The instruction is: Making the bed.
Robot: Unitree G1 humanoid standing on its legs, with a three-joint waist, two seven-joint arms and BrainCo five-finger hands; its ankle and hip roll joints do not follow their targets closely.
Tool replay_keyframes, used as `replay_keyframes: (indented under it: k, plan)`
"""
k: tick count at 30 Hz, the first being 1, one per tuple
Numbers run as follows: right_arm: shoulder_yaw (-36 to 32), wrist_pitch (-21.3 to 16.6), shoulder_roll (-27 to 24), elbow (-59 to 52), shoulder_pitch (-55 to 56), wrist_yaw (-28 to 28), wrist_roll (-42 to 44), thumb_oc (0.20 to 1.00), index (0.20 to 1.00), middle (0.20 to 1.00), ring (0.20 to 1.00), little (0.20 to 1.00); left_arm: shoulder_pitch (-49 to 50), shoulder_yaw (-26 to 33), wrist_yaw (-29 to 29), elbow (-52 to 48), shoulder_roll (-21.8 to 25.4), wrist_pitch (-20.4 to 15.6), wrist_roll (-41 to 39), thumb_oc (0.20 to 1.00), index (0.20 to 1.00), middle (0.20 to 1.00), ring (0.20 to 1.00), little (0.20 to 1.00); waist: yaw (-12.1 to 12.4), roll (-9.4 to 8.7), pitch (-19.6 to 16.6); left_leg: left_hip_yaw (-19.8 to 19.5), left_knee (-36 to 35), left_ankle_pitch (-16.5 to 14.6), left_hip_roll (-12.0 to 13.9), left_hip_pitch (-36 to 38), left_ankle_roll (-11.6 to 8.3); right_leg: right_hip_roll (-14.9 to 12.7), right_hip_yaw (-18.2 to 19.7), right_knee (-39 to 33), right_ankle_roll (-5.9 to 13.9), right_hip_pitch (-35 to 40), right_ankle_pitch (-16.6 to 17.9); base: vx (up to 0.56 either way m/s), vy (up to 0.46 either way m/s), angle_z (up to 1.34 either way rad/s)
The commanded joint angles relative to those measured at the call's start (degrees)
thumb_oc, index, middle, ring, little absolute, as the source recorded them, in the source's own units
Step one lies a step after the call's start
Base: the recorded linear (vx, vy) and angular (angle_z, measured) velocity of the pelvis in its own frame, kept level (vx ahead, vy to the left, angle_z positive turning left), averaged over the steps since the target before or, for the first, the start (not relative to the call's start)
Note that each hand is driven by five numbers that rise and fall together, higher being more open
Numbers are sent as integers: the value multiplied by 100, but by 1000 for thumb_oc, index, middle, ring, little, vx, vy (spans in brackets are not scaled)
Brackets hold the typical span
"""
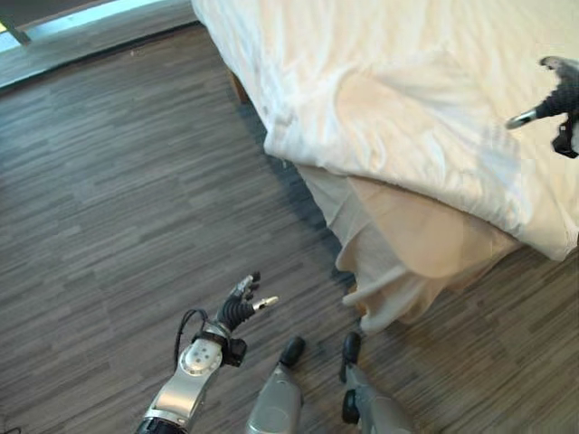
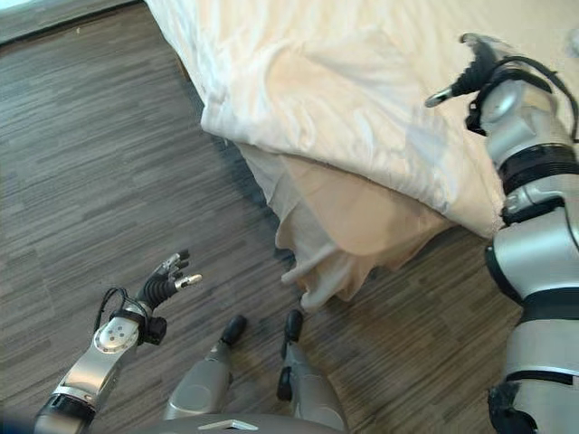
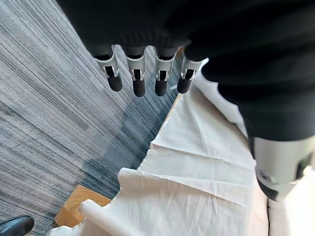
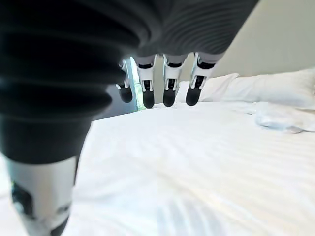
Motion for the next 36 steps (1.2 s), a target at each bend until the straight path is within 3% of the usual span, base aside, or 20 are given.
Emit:
replay_keyframes:
  k: [1,13,24,28,32,36]
  plan:
    - [-2734,-28,-505,653,2930,68,1302,1000,1000,1000,1000,1000,888,816,-233,727,105,141,542,1000,1000,1000,1000,1000,-159,422,-411,2052,-658,711,314,812,321,-351,-340,75,276,1133,-129,-38,-55,-2]
    - [-1129,79,-527,1300,385,-111,789,1000,1000,1000,1000,1000,230,47,-274,579,283,74,155,1000,1000,1000,1000,1000,124,491,28,1426,-658,1057,253,-26,252,-304,-676,75,235,517,68,-87,-44,21]
    - [433,96,-207,1027,-1172,-167,-157,1000,1000,1000,1000,1000,-144,-108,-81,788,290,31,71,1000,1000,1000,1000,1000,301,463,351,1294,-658,1245,229,-703,112,-298,-696,75,238,-51,147,-12,-4,20]
    - [818,78,-370,1263,-1469,-99,-460,1000,1000,1000,1000,1000,-264,-210,-72,659,337,-11,-53,1000,1000,1000,1000,1000,346,551,507,1239,-658,1337,186,-980,59,-341,-771,75,247,-272,187,-74,-40,14]
    - [1331,52,-960,1401,-1791,-147,-920,1000,1000,1000,1000,1000,-473,-343,58,423,321,-97,-281,1000,1000,1000,1000,1000,426,811,886,1196,-658,1502,89,-1703,-31,-383,-782,115,267,-992,340,-135,-34,27]
    - [1302,24,-1041,1509,-1569,-184,-1162,1000,1000,1000,1000,1000,-635,-388,189,373,135,-136,-296,1000,1000,1000,1000,1000,428,993,1077,1268,-658,1615,81,-2325,-83,-380,-665,159,269,-1696,427,-78,-5,-2]
